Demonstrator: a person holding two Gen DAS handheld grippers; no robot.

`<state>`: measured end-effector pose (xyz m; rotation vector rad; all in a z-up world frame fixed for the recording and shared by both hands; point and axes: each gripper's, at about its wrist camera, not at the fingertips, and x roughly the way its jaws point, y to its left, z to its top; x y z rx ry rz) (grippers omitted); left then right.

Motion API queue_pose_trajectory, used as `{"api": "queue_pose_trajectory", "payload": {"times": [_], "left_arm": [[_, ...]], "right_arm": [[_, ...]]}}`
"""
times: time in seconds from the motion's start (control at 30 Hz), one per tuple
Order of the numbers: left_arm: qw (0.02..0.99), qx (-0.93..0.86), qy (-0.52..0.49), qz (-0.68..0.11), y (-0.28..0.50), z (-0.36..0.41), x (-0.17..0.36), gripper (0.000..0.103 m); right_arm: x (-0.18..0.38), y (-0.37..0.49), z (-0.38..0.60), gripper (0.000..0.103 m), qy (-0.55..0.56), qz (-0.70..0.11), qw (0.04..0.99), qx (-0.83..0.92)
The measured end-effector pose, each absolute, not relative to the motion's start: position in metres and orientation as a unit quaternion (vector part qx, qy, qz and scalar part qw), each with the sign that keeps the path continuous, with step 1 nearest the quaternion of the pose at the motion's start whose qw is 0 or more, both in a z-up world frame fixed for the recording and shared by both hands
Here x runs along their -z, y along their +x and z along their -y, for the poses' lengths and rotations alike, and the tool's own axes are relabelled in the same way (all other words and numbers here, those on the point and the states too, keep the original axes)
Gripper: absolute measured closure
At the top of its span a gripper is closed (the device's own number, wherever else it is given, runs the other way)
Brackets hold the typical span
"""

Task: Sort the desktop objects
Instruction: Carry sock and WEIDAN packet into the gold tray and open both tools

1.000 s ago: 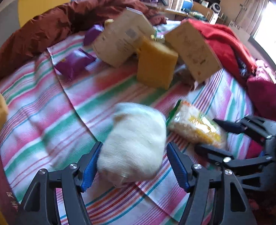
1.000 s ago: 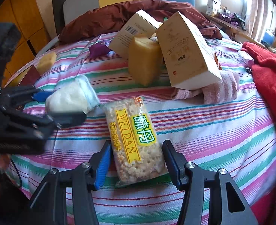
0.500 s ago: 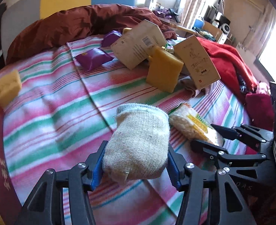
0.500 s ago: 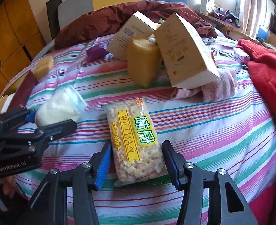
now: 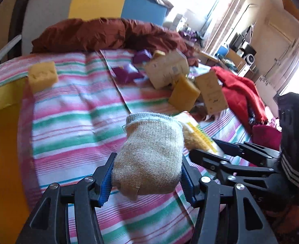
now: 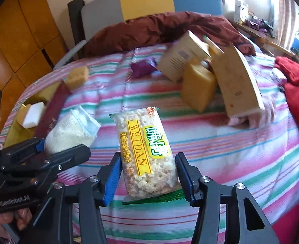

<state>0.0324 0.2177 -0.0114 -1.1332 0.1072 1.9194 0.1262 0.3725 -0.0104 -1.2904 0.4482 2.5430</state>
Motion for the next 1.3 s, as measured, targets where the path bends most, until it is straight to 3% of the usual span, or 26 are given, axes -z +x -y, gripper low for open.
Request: {"api": "queue_pose_trajectory", "payload": {"times": [0.43, 0.8, 1.0, 1.3], "left_arm": [[0.376, -0.808, -0.449, 0.056, -0.017, -0.107, -0.027, 0.045], [0.274, -0.829, -0.477, 0.105, -0.061, -0.002, -0.003, 0.045], [0.211, -0.818, -0.519, 0.127, -0.079, 0.047, 0.029, 0.045], [0.164, -0.821, -0.542, 0.070, -0.107, 0.062, 0.044, 0.045]], "right_arm": [[-0.036, 0.053, -0.285, 0.049, -0.424, -0.130, 0.029, -0.896], [-0.033, -0.030, -0.199, 0.049, -0.460, -0.115, -0.061, -0.879], [-0.009, -0.066, -0.172, 0.049, -0.490, -0.129, -0.065, -0.859], [0.021, -0.114, -0.168, 0.049, -0.512, -0.181, -0.008, -0.840]]}}
